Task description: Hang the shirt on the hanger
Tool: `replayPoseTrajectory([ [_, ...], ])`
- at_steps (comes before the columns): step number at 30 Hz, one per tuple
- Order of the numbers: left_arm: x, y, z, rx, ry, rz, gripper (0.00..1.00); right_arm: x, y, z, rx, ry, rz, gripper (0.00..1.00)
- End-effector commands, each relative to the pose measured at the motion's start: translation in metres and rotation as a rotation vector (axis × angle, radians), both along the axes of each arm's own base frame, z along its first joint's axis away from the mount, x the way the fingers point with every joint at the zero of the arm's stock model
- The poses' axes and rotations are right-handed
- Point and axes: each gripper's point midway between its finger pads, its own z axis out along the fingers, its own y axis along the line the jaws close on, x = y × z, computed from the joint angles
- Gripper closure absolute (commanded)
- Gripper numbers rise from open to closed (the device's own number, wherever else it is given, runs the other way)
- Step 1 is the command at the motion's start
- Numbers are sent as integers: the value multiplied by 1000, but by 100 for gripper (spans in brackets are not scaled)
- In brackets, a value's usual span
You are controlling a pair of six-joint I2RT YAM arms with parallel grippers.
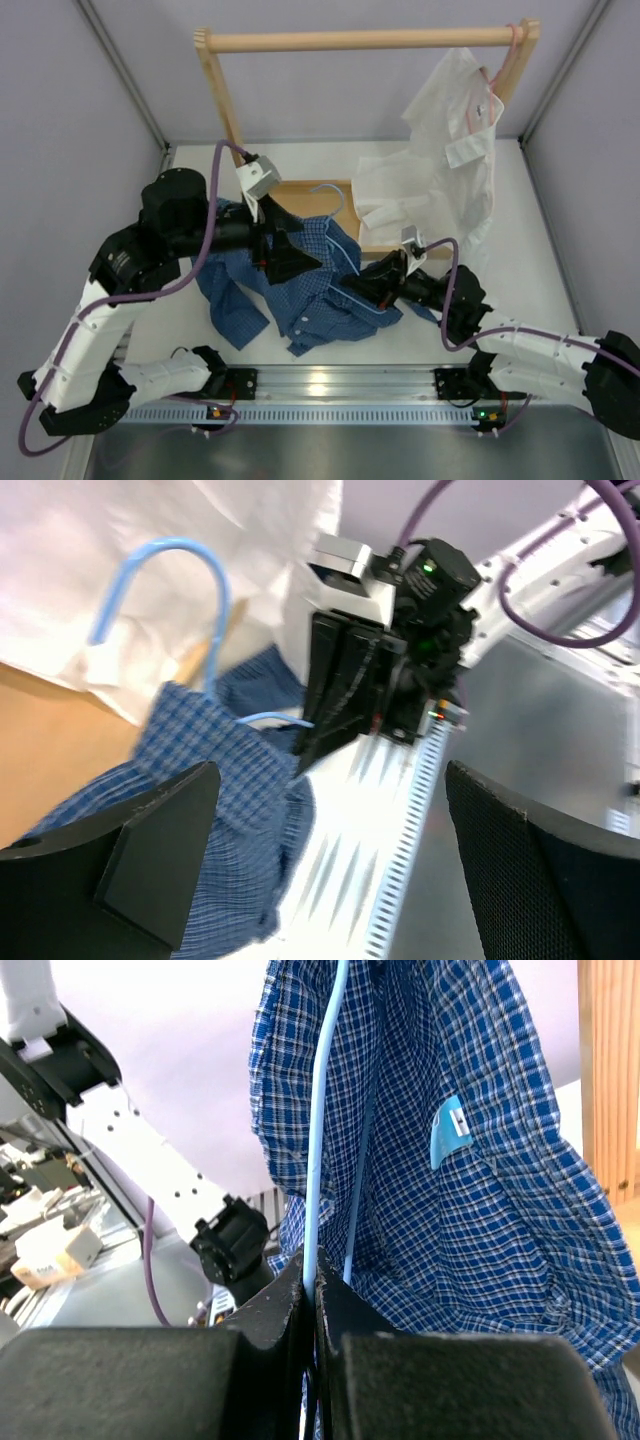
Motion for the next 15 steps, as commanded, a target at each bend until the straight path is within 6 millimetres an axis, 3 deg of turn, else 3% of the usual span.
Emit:
replayPoseTrajectory([
  [1,15,25,31,-1,-267,105,2,-12,-14,64,209,-152,-8,100],
  [4,39,27,20,70,-349,165,3,-15,-16,64,195,-160,-3,100],
  [6,44,24,14,99,-374,147,3,-18,-19,65,193,-174,3,100],
  [9,40,12,1,128,-411,39,6,-26,-19,59,155,-189,34,100],
  [12,22,-3,-2,95,-418,-118,8,-36,-21,53,132,-210,70,100],
  [13,19,-6,-1,81,-410,-142,15,-41,-22,51,125,-222,95,100],
  [15,12,-16,-2,57,-383,-211,19,-46,-24,47,111,-231,110,100],
])
